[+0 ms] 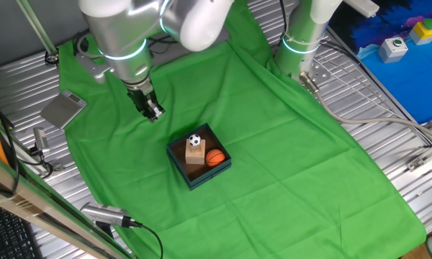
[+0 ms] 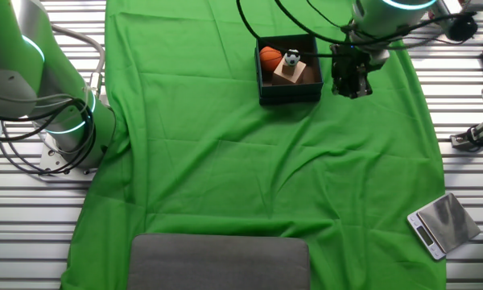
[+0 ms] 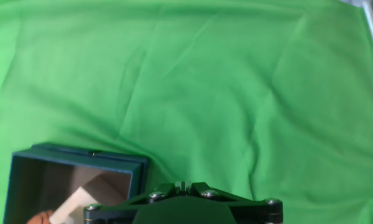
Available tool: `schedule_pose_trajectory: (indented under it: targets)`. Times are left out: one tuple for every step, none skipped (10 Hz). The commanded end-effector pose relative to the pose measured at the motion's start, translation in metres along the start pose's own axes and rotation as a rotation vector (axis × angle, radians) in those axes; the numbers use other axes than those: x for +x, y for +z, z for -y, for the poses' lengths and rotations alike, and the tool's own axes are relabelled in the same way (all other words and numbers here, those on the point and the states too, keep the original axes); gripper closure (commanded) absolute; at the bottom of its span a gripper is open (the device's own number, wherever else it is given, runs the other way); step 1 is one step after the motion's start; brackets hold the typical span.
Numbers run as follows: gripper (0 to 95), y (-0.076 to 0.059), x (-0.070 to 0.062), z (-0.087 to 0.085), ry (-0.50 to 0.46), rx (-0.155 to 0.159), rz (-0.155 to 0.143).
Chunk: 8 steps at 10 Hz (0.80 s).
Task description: Take everything out of the gift box
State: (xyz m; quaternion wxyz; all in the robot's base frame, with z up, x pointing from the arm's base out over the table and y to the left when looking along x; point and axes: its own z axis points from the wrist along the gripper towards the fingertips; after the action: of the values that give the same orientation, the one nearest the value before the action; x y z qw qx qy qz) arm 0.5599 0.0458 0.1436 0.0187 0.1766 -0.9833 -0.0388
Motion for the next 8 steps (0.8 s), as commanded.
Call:
schedule_pose_trajectory:
  targets:
    - [95.0,0.0004,-0.0008,-0.0002,-0.15,-0.033,-0.016]
    - [95.0,0.0004,-0.0008,-0.0002,-0.173,-0.038,-0.017]
    - [95.0,0.0004,-0.0008,-0.0002,-0.183,-0.041,-0.016]
    - [95.0,0.0004,-0.0008,-0.0002,-0.19,-0.041,-0.019]
    - [95.0,0.0004,-0.0008,-0.0002,-0.196,-0.042,-0.021]
    - [95.0,0.0004,-0.0008,-0.0002,-0.196,-0.042,-0.021]
    - [95.0,-0.0012,0.0002,-0.0011,-0.202,-0.051,-0.025]
    - [95.0,-0.0034,0.0032,-0.0072,-0.205,-0.062,-0.035]
